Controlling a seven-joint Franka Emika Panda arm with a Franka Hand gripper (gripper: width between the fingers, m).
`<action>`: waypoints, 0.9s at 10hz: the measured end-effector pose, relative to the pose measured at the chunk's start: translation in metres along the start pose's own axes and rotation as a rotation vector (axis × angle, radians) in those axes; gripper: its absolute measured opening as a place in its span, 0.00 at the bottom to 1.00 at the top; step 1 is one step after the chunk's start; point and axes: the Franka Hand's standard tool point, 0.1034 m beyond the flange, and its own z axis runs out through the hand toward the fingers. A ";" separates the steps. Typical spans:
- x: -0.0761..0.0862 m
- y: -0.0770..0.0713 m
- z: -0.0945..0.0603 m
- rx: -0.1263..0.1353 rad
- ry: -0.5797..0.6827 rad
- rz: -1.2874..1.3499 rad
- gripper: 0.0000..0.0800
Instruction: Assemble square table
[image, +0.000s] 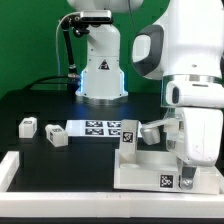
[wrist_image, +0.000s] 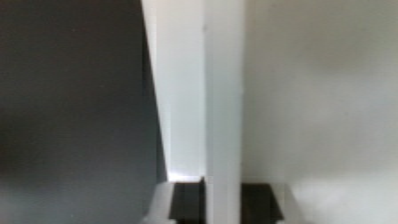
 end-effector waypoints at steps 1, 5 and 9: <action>0.000 0.000 0.000 0.000 0.000 0.000 0.09; 0.004 0.000 -0.002 -0.032 0.013 -0.021 0.09; 0.006 -0.004 -0.003 -0.065 0.033 -0.025 0.10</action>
Offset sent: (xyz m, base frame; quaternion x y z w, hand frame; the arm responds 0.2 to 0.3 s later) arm -0.0119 0.0068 -0.0067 -0.0395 -0.0024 -0.0586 0.9975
